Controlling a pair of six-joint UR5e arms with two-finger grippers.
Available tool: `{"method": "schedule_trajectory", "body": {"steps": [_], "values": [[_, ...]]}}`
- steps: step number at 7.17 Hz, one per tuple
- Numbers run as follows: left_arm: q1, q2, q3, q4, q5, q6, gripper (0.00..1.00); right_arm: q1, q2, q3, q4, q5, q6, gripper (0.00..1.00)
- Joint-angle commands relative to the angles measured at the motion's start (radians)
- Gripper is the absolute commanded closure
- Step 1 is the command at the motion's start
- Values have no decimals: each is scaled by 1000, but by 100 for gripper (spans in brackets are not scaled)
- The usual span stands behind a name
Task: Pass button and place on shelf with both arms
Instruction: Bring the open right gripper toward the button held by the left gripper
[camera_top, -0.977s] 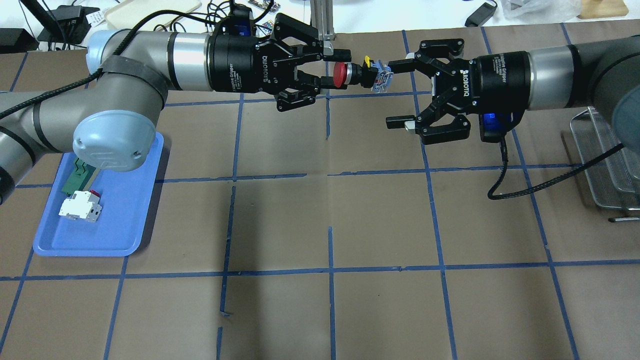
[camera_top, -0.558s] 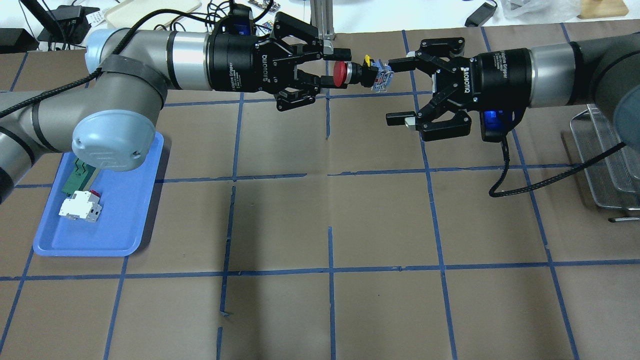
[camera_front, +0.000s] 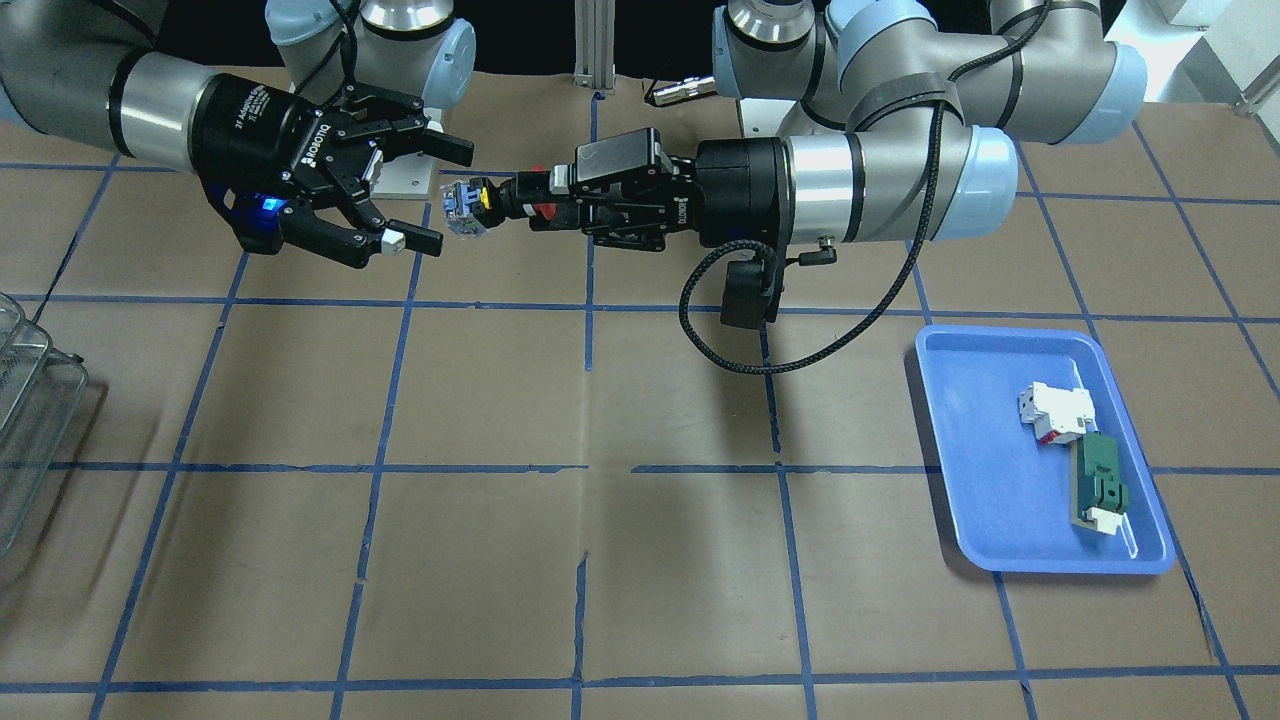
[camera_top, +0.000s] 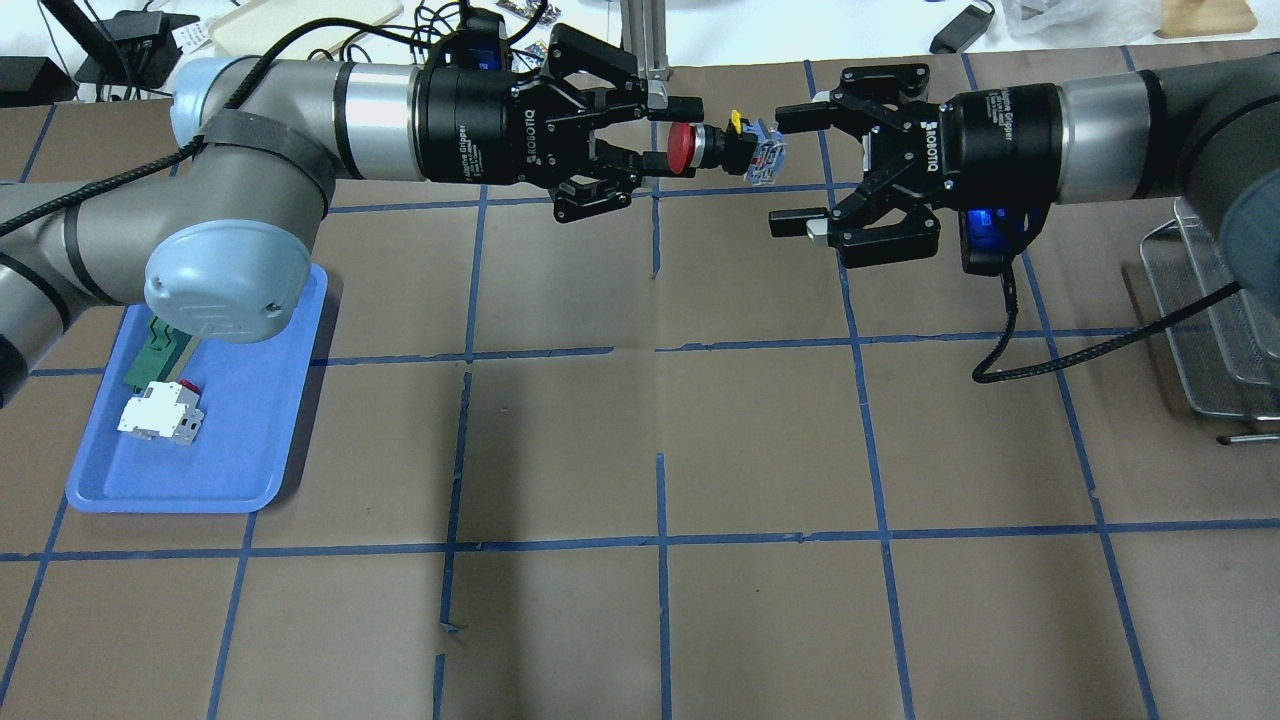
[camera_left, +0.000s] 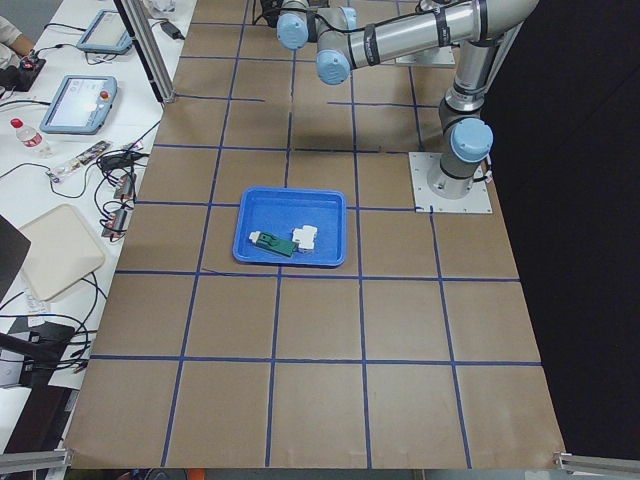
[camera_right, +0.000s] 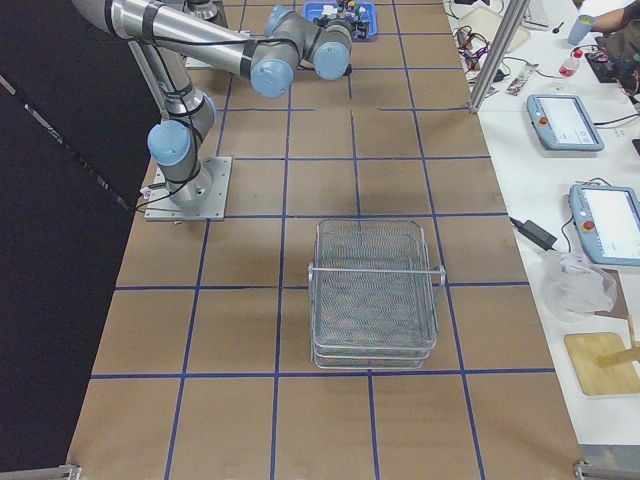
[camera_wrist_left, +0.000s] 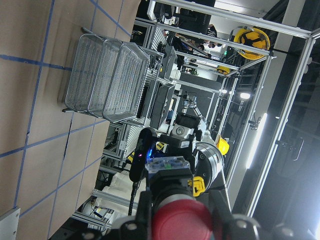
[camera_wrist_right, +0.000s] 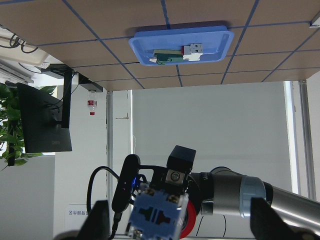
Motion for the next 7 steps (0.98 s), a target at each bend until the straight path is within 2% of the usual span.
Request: {"method": "schedule_trajectory", "body": {"steps": [1,6,7], "values": [[0,-2,0,8,0,1,100,5,3,2,-53,3,15,0],[0,-2,0,11,0,1,100,35,6,2,-83,3,70,0],[0,-2,0,11,0,1,100,35,6,1,-86,1,69,4]]}}
